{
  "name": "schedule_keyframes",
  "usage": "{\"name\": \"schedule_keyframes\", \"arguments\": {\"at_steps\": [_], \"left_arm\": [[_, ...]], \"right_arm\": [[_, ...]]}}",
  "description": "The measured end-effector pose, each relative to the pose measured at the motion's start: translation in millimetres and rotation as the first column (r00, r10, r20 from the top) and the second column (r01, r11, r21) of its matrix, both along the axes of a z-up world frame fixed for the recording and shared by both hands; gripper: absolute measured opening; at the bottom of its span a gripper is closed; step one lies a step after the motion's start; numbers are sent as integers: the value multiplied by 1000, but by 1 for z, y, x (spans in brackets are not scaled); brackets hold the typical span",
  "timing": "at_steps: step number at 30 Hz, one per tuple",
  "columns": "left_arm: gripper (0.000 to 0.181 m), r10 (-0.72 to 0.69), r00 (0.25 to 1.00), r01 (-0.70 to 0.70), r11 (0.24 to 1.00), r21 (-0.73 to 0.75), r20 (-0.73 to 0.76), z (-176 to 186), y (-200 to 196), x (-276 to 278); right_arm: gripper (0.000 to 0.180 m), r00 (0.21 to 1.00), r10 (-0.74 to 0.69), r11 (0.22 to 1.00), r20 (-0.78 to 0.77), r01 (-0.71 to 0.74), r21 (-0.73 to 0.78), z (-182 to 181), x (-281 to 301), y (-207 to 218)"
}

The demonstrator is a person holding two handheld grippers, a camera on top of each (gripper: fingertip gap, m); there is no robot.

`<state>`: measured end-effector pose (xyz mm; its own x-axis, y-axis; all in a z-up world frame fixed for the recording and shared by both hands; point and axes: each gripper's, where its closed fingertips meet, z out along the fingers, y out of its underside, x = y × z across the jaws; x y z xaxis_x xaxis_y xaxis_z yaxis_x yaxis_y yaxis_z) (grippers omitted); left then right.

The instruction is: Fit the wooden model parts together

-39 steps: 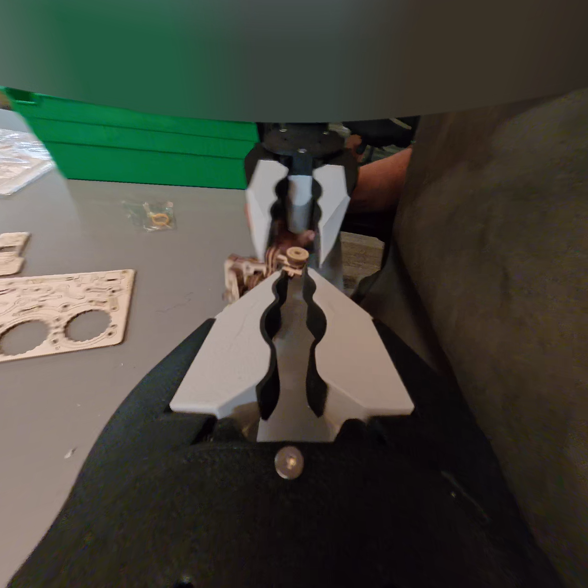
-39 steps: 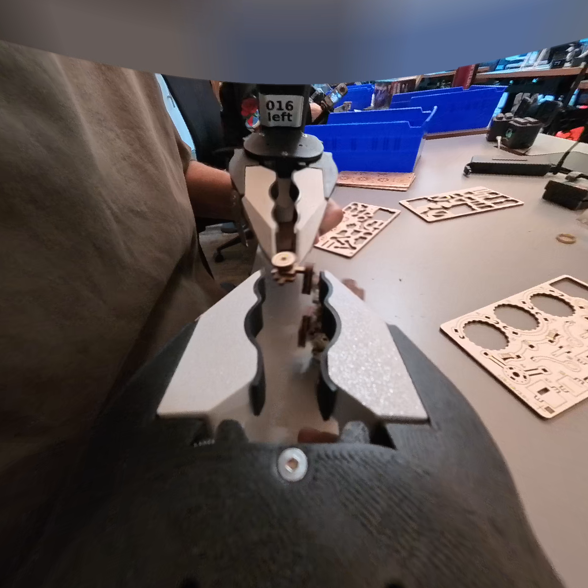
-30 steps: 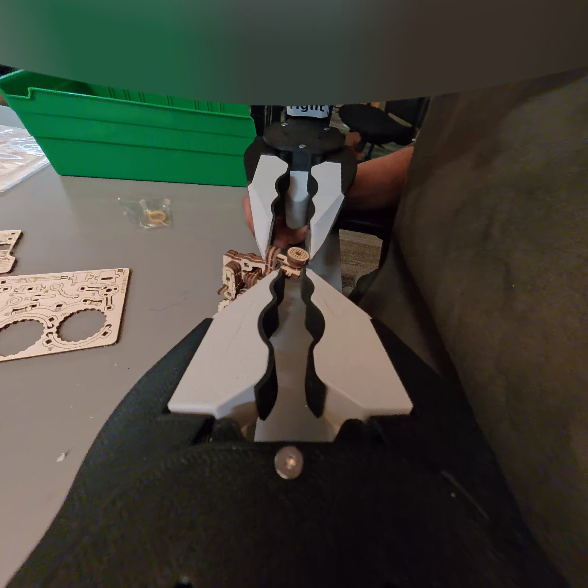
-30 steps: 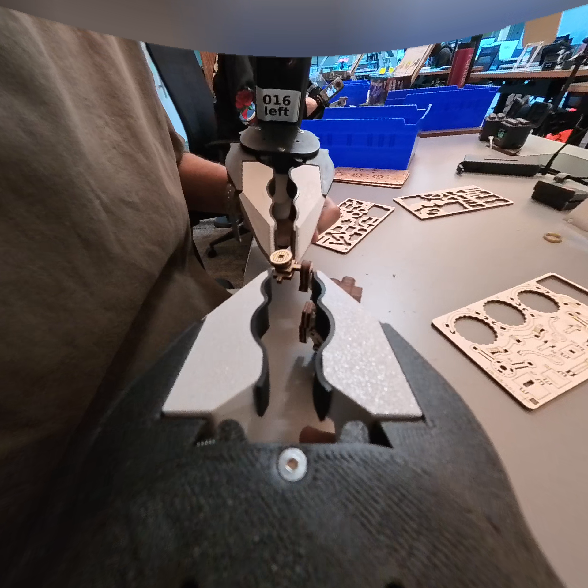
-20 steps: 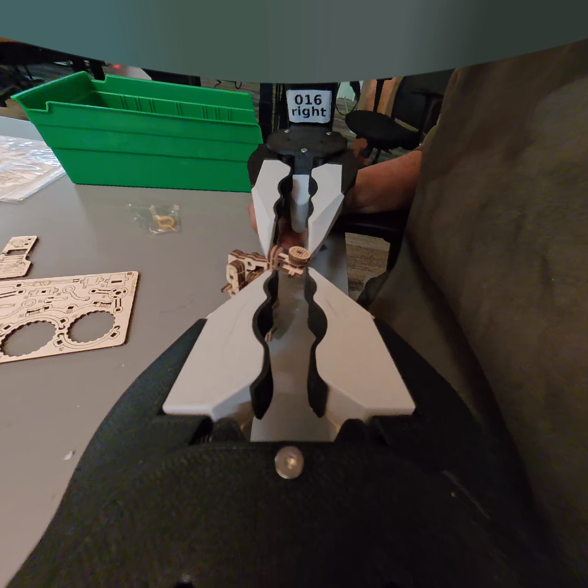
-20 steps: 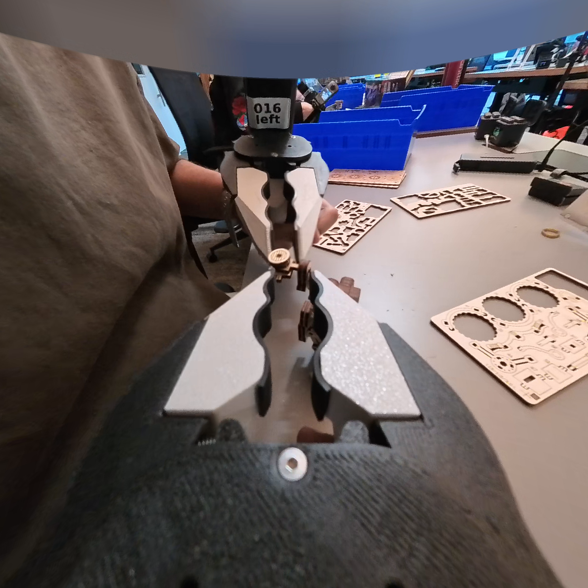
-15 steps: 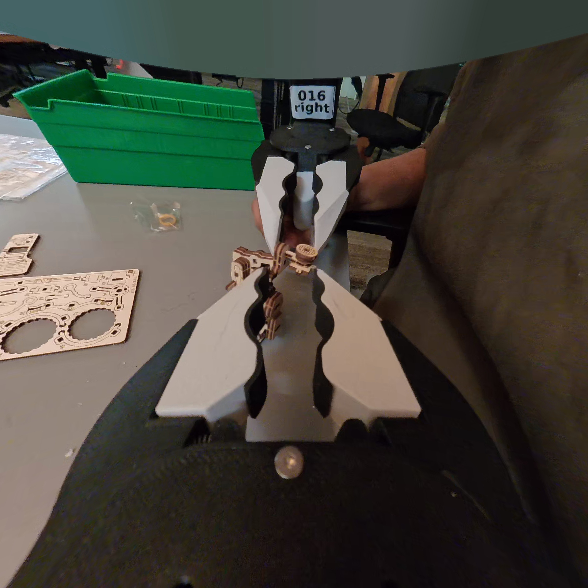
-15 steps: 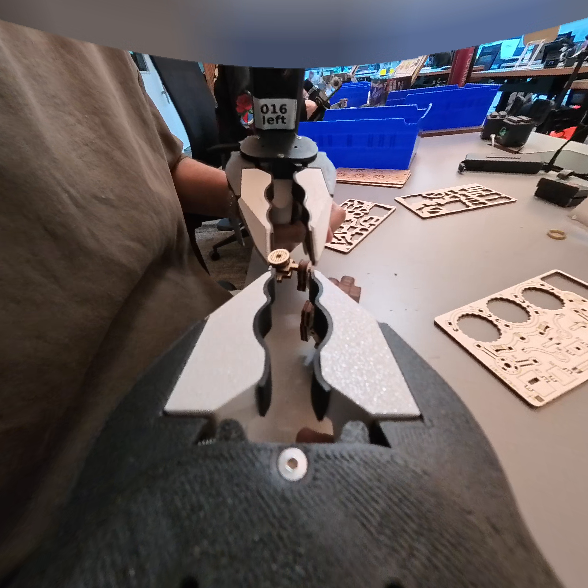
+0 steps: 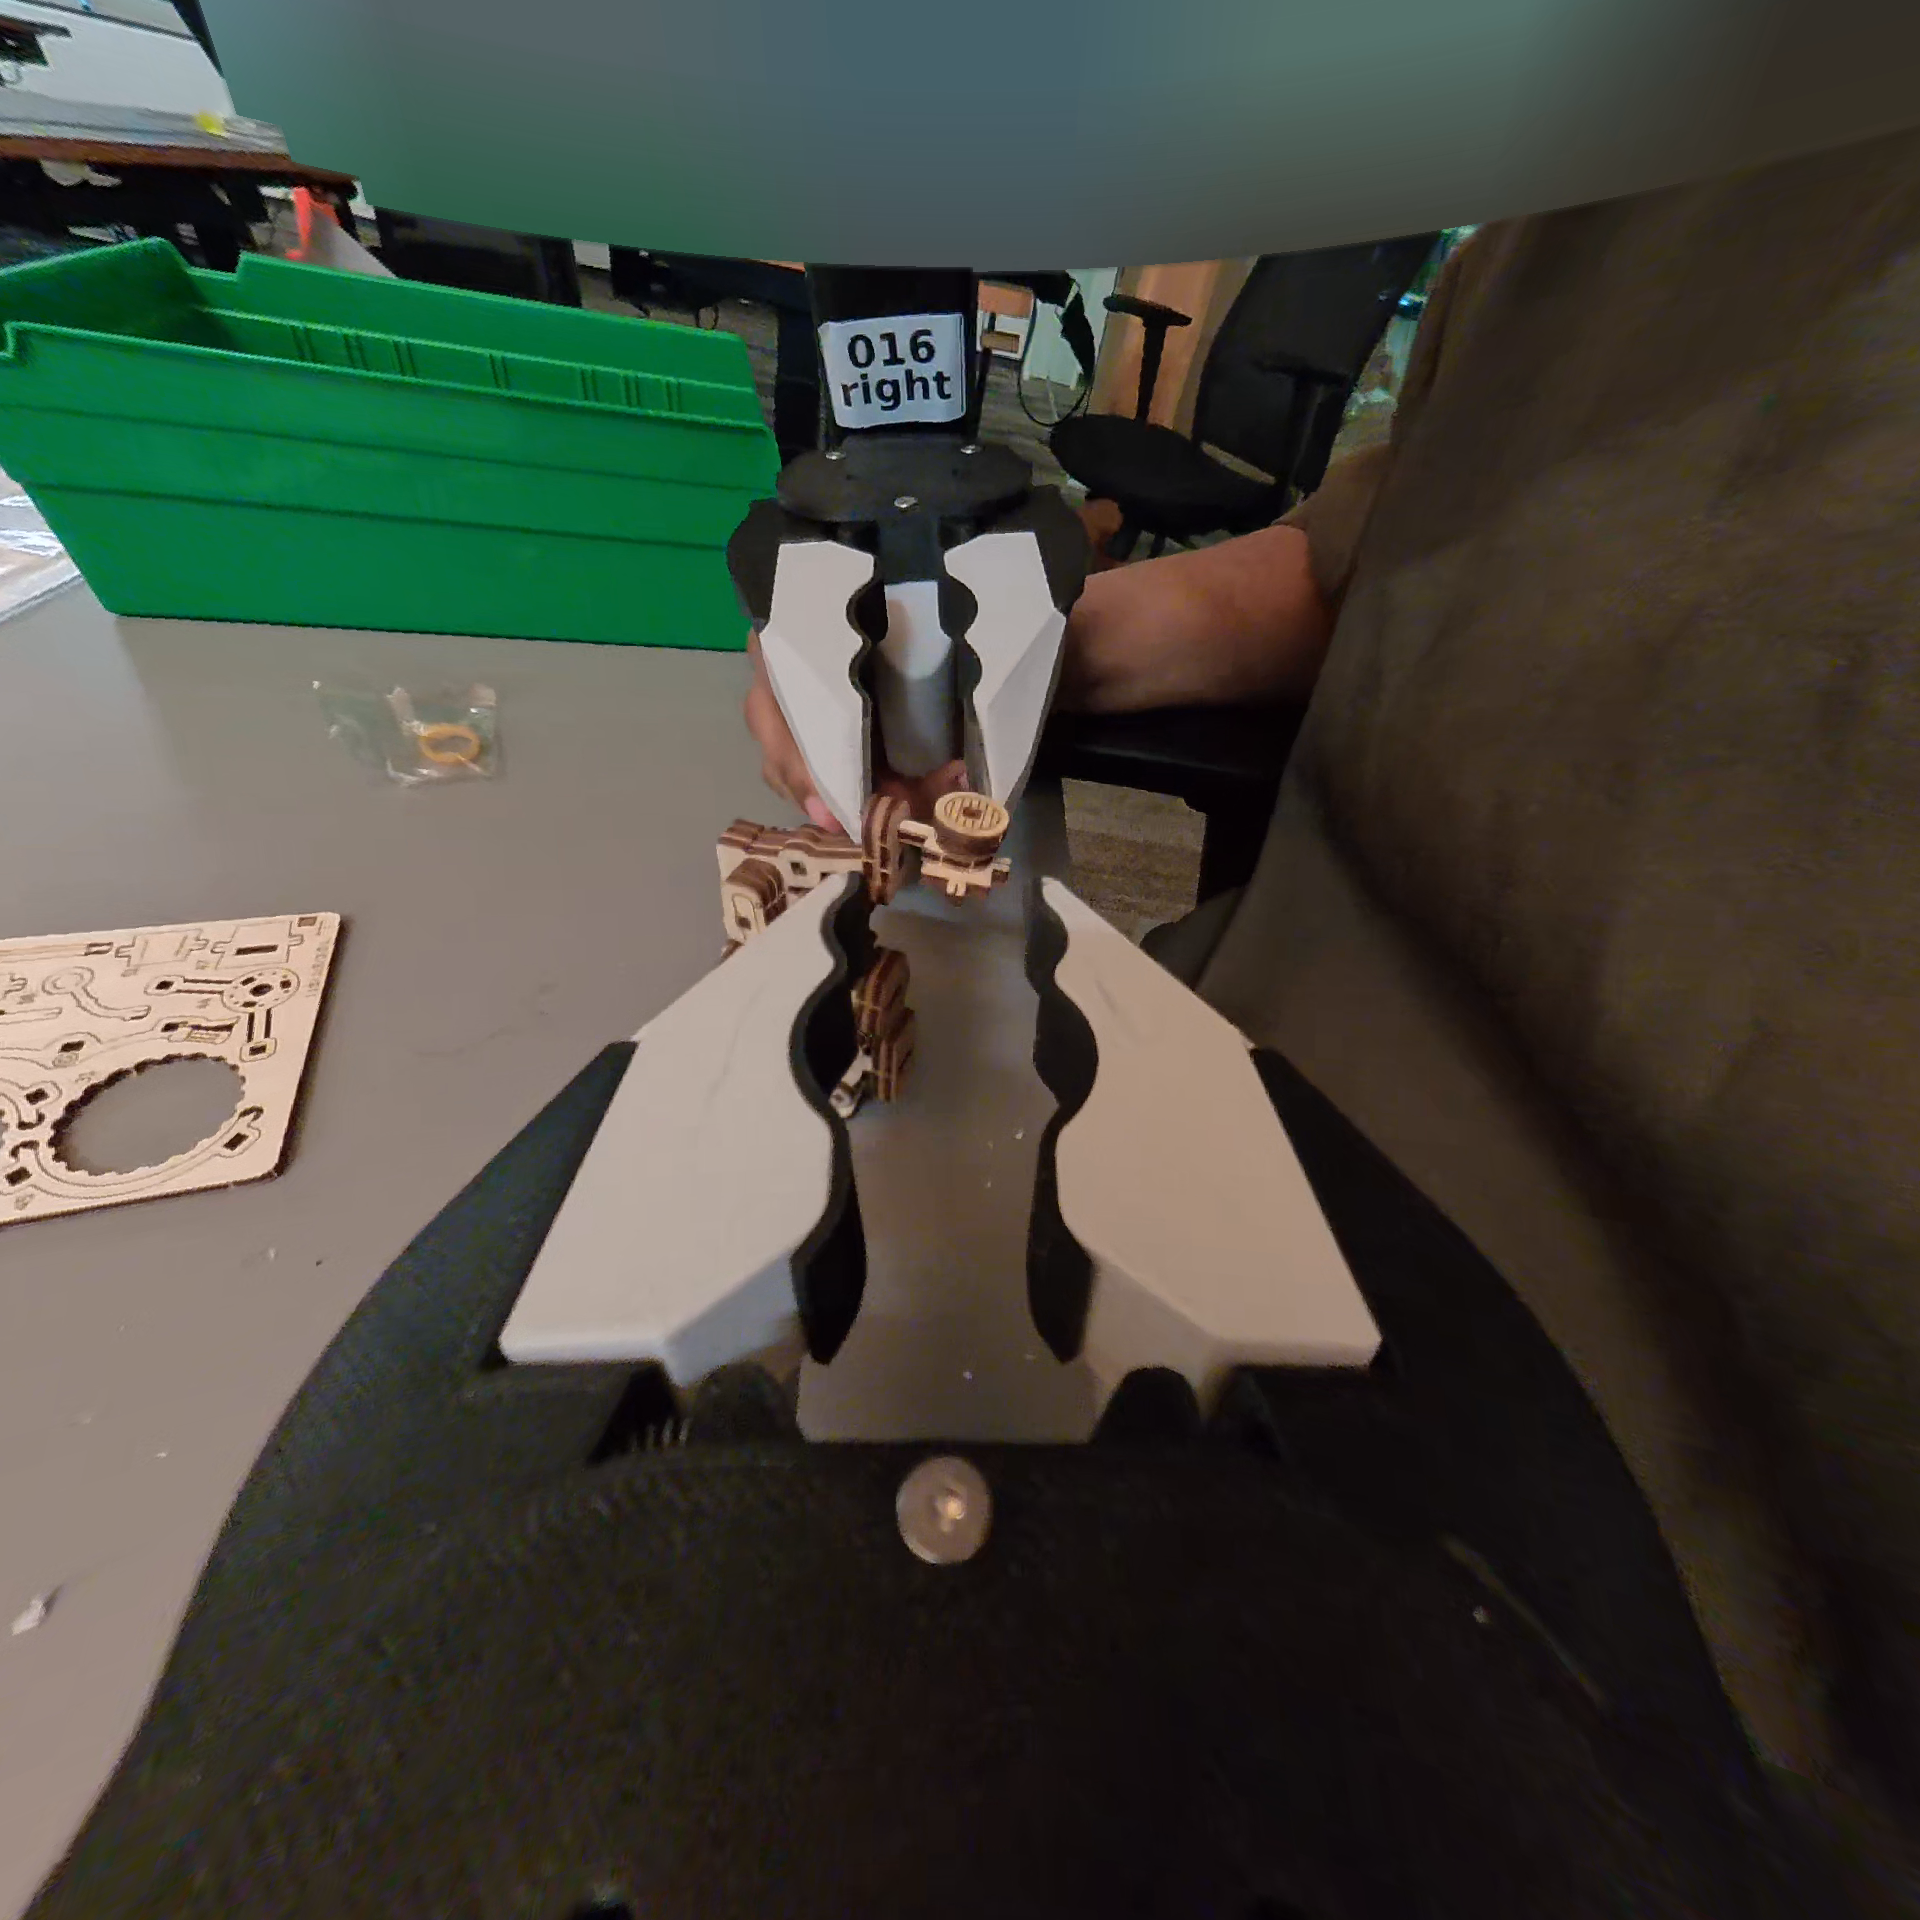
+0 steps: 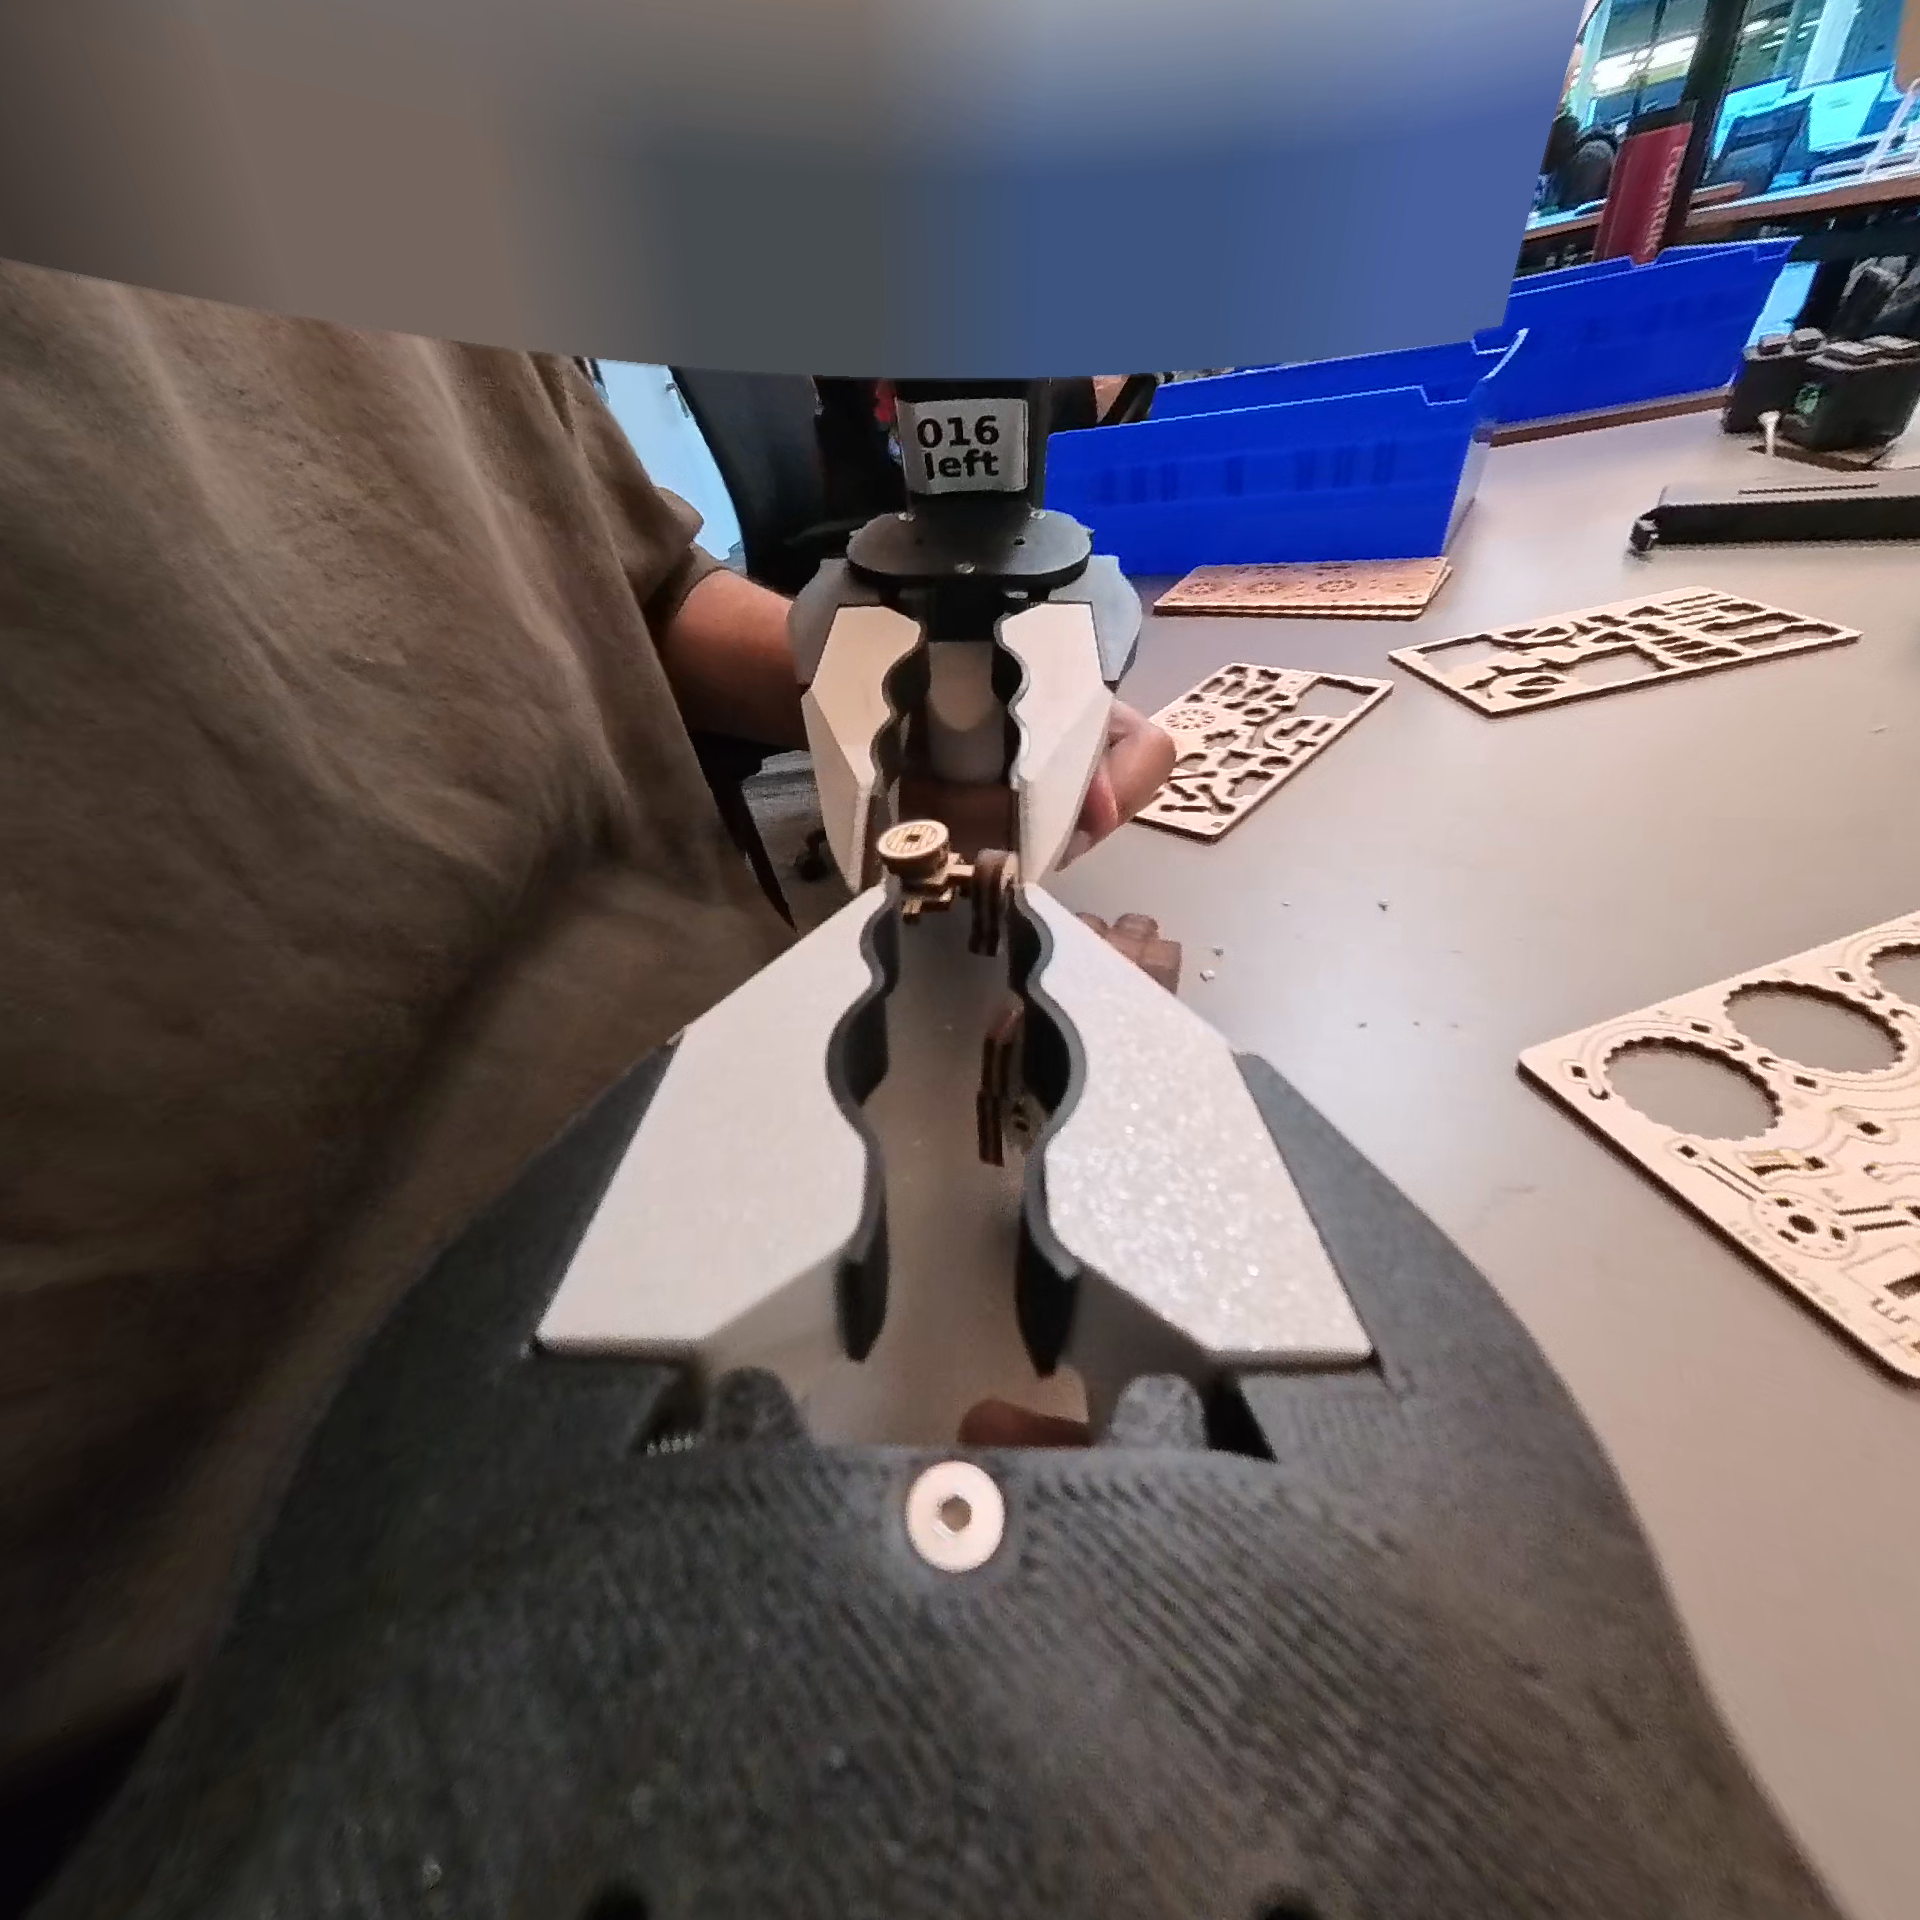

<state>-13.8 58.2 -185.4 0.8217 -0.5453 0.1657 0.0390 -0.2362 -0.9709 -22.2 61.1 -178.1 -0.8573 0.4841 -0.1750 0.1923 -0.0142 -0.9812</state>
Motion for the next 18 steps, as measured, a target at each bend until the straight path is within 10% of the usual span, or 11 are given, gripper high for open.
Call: {"name": "schedule_keyframes", "arguments": {"at_steps": [18], "left_arm": [[25,153,980,-157,987,24,127,12,8,-28]], "right_arm": [[17,999,-17,999,-35,18,47,-1,1,2]]}}
